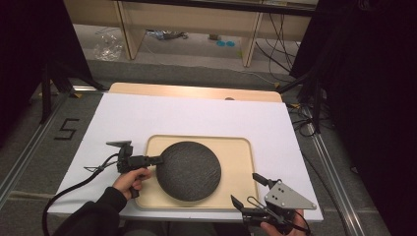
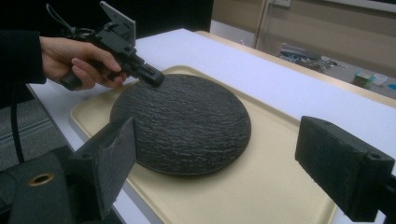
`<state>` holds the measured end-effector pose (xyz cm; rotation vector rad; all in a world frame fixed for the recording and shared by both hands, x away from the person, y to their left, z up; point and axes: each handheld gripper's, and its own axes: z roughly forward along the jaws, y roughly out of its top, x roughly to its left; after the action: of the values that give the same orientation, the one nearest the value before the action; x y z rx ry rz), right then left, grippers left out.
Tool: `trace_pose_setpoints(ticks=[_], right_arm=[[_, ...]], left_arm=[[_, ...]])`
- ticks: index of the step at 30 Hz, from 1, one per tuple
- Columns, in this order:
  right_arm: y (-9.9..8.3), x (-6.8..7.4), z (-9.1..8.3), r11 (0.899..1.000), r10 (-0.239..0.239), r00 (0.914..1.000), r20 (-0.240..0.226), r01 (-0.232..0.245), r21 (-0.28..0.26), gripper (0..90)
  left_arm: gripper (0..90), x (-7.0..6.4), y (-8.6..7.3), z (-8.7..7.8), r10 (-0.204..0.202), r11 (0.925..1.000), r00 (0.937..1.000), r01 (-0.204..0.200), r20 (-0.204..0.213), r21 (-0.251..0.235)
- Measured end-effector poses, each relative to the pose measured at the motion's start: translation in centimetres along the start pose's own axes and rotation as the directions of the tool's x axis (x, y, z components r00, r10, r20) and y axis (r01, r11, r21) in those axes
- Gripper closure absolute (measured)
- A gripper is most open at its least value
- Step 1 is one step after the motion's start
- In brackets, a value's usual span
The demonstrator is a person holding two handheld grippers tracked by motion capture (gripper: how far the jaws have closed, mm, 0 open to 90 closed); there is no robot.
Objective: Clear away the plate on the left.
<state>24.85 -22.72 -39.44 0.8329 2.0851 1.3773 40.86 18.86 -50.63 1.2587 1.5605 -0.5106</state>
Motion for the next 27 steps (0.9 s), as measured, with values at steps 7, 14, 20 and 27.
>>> trace_pose_setpoints(ticks=[7,14,20,27], right_arm=[[0.0,-0.1,-0.1,1.0,-0.003,1.0,-0.007,0.003,0.01,14.4],[0.1,0.0,-0.2,1.0,0.003,0.9998,-0.02,-0.003,0.009,14.4],[0.0,0.0,0.0,1.0,0.0,0.9997,-0.023,0.0,0.001,14.5],[0.1,0.0,0.1,1.0,-0.005,0.9997,-0.024,0.005,-0.005,14.5]], left_arm=[[77.4,-0.8,0.1,-0.1,0.111,0.9911,0.9931,-0.107,-0.038,0.079],[74.3,-0.6,0.0,0.1,0.224,0.9663,0.9684,-0.206,-0.11,0.155],[72.1,-1.0,-0.2,0.1,0.291,0.9457,0.9487,-0.265,-0.124,0.188],[71.1,-1.5,-0.8,0.5,0.234,0.9576,0.9654,-0.209,-0.114,0.199]])
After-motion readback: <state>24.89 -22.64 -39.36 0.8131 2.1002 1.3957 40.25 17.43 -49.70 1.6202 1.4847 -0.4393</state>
